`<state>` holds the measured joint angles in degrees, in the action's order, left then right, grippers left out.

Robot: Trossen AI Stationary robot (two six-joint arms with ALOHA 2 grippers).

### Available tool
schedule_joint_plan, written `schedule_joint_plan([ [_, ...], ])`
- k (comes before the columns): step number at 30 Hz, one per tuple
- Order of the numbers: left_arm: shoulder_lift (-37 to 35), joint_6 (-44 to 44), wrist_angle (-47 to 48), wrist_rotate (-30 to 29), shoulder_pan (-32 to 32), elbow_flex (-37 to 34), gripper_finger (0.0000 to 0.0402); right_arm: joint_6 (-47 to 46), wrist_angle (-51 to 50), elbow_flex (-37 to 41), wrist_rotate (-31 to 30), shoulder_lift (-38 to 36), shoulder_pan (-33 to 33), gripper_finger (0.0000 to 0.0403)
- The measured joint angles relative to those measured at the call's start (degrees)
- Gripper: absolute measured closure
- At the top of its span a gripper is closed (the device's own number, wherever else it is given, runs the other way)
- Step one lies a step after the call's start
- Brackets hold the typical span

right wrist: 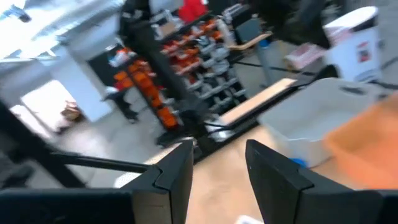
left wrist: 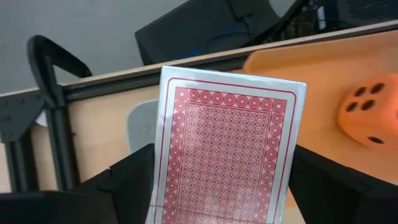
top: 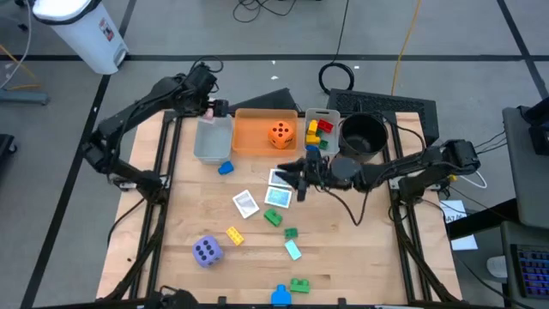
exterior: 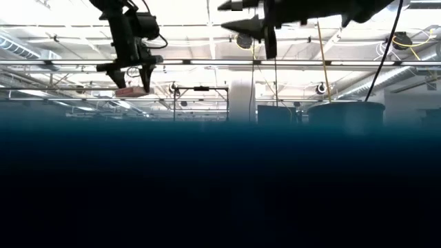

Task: Pick & Place Toys
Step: Put the red deck of cards into the left gray bin

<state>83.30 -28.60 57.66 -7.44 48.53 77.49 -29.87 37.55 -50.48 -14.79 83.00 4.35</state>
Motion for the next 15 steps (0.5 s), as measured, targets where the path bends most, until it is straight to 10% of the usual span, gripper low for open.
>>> schedule_joint_plan([
  [7,1.73,-0.33,0.02,3.37,1.82,-1.80,0.0053,0.85,-5.36,0.00,0.04,0.00,-7.40,0.0261],
  [15,1.88,-3.25,-1.12,3.01,0.82,-7.79,0.0094,0.83,-6.18,0.00,0.05,0.00,-13.46,0.0261],
])
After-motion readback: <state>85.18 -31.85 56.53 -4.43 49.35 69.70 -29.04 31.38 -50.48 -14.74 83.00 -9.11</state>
